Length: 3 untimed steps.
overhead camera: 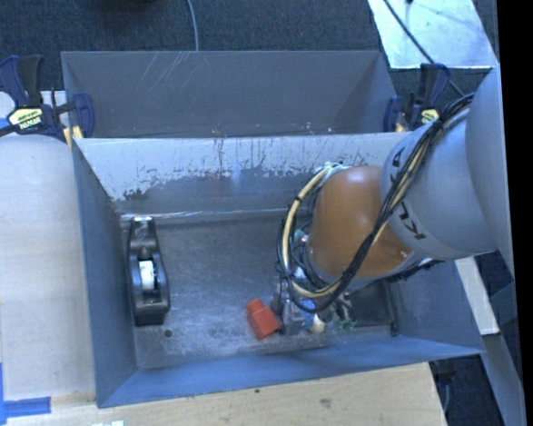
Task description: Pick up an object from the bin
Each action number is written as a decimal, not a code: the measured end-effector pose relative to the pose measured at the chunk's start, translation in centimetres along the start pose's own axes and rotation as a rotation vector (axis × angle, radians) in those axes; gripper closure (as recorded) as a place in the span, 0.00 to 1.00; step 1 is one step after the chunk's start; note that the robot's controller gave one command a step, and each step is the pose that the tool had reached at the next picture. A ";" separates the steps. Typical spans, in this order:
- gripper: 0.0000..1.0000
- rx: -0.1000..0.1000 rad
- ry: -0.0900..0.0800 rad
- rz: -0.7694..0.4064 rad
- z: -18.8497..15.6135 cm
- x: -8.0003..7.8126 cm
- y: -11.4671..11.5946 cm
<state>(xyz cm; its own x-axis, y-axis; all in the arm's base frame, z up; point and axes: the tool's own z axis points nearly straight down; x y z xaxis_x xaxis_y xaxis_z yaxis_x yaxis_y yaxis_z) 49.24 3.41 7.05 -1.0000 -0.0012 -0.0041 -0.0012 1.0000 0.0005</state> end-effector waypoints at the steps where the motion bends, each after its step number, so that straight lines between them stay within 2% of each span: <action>1: 1.00 0.000 -0.007 -0.048 -16.2 0.2 -0.5; 2: 1.00 0.000 0.006 -0.193 -8.4 -2.9 -2.3; 3: 1.00 0.003 -0.001 -0.207 -9.3 -3.7 -6.6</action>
Offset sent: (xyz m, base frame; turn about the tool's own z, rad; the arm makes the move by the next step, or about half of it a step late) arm -0.0050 -0.0046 0.1572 -0.0487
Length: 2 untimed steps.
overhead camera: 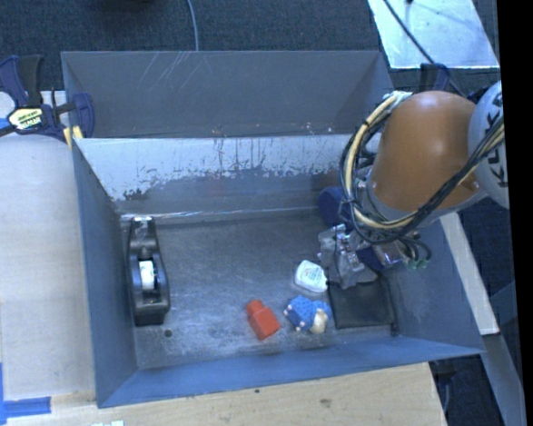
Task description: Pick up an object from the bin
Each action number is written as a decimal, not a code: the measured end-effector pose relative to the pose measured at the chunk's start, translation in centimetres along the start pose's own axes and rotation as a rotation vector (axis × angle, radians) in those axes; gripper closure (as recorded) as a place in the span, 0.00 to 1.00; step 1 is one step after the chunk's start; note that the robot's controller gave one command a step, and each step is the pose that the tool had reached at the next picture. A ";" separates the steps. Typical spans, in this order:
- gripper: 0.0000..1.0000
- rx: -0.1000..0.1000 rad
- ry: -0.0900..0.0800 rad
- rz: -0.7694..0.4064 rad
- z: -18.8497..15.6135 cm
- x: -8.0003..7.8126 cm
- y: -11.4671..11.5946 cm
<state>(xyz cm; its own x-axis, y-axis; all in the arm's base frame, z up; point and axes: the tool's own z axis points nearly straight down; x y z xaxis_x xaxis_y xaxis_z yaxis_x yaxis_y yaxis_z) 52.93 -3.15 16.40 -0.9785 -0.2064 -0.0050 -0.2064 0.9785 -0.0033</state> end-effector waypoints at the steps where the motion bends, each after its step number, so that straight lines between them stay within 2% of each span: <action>1: 0.00 -0.002 0.001 -0.004 0.0 0.0 0.3; 2: 0.00 -0.002 -0.006 -0.449 9.3 3.9 3.3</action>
Offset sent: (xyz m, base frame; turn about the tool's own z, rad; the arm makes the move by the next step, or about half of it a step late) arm 0.0000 0.0000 0.0000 0.0000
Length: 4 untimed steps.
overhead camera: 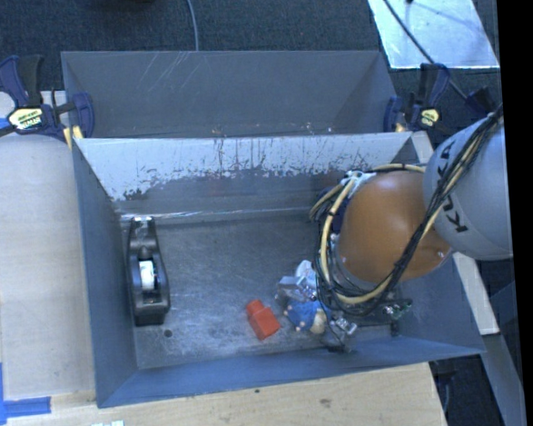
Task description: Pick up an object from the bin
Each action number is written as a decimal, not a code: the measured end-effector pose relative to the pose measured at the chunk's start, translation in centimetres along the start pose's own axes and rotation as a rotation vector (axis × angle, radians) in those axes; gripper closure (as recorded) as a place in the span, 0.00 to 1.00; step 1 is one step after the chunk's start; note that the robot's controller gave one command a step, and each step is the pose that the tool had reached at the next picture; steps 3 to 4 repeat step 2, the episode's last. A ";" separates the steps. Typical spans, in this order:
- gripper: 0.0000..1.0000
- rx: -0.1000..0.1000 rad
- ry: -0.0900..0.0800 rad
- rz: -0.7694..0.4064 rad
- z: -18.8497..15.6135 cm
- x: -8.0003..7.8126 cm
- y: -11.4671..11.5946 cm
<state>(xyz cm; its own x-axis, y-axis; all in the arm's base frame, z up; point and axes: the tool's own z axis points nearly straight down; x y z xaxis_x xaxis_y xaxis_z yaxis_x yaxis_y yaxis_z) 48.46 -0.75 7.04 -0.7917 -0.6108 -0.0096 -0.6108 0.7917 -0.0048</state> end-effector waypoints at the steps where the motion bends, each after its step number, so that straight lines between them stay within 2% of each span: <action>1: 1.00 0.003 -0.004 0.000 -0.2 -0.1 -0.1; 2: 1.00 0.004 0.002 0.009 -19.5 1.3 -5.1; 4: 1.00 0.004 0.002 0.009 -19.5 1.3 -5.1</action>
Offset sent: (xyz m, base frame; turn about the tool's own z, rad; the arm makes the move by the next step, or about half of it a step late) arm 0.0000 0.0000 0.0000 0.0000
